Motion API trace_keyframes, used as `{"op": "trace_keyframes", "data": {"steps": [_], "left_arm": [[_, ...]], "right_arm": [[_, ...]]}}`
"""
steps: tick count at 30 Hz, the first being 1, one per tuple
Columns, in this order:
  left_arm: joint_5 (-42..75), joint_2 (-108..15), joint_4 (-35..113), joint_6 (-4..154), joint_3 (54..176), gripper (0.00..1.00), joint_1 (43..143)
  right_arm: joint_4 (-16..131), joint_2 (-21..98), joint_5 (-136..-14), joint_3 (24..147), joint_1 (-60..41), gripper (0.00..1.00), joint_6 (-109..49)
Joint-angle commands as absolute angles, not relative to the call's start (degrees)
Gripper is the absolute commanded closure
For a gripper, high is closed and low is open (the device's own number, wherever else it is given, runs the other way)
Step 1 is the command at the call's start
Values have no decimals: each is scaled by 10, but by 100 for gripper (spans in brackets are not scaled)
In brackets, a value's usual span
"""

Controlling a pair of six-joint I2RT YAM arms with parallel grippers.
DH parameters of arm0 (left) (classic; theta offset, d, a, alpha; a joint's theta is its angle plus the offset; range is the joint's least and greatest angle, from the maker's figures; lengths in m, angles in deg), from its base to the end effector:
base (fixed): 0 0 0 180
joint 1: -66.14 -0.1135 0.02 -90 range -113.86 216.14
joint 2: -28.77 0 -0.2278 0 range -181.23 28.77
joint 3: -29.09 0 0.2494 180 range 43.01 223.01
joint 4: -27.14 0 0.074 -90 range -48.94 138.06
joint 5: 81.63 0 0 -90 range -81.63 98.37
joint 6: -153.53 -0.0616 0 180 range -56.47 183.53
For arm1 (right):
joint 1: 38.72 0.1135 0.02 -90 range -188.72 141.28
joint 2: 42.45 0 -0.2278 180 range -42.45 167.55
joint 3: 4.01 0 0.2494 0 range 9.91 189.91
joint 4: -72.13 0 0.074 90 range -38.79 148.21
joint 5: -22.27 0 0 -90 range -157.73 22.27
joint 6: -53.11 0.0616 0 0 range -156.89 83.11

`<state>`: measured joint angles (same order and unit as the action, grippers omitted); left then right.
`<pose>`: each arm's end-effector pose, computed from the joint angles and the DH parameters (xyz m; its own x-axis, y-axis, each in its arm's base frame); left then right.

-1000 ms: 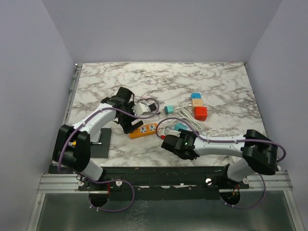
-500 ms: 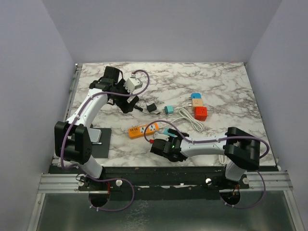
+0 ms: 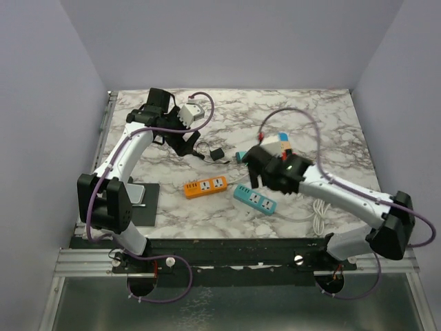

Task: Insert the plug

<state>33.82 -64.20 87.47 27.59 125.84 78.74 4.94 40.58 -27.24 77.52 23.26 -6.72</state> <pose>0.3379 -0.1026 0.2493 -0.4080 0.6343 -0.6567 0.8246 0.5648 0.0332 0.1695 0.2333 0.2205 -0.6601 -0.4268 -0.6182 -0.2646 0.9023 -0.3403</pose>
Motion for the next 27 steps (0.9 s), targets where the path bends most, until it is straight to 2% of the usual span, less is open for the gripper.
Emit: {"op": "trace_keyframes", "data": {"steps": [1, 5, 10, 18, 22, 27], "left_arm": [[367, -648, 886, 291, 1289, 3, 789], [367, -641, 890, 289, 1291, 2, 788], [372, -634, 889, 284, 1275, 1, 789], [358, -636, 890, 259, 1262, 1, 798], [347, -638, 890, 250, 1256, 1, 803], [341, -635, 890, 250, 1249, 1, 803]], "right_arm": [[-57, 326, -419, 773, -5, 0, 146], [-56, 284, -495, 718, -162, 0, 174], [-74, 275, -486, 691, -260, 0, 183], [-48, 286, -459, 629, -347, 0, 231], [12, 297, -452, 588, -372, 1, 269], [58, 391, -452, 580, -405, 5, 281]]}}
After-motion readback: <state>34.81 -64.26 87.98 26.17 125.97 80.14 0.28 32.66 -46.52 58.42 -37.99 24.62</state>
